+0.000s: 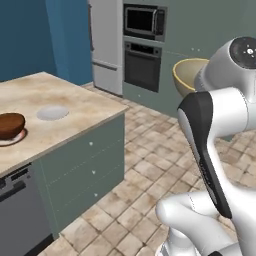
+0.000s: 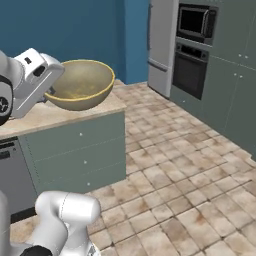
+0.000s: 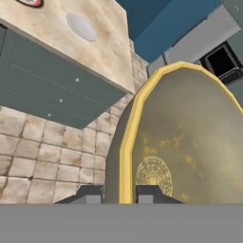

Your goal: Move the bowls from the cabinet to the plates on the dining table.

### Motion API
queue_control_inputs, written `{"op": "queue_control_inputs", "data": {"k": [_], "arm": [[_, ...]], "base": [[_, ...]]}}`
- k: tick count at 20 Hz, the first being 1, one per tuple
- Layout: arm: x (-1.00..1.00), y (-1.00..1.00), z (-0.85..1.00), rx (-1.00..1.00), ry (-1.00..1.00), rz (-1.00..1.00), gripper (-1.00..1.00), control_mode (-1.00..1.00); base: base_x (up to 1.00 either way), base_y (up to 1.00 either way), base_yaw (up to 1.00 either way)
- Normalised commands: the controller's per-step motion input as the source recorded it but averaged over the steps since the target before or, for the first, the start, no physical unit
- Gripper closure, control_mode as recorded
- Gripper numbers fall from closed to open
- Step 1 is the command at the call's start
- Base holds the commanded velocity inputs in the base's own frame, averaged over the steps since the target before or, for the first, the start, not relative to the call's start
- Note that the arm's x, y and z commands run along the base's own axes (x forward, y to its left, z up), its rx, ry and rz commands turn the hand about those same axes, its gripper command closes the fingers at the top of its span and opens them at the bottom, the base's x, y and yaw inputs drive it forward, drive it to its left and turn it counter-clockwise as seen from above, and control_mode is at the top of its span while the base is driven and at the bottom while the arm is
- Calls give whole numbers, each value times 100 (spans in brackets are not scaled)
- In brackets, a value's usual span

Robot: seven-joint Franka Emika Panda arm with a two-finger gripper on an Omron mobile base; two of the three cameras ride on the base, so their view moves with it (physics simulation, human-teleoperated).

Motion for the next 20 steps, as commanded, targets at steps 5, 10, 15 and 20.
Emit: {"op": "queue_control_inputs", "data": {"k": [5, 10, 15, 20], "arm": [[0, 0, 0, 0, 0, 0, 100, 100], [0, 0, 0, 0, 0, 0, 100, 100], [0, 0, 0, 0, 0, 0, 100, 100], [0, 0, 0, 0, 0, 0, 100, 100]], "base": [[63, -1, 28], [64, -3, 29], [49, -18, 31], [33, -27, 34]]}}
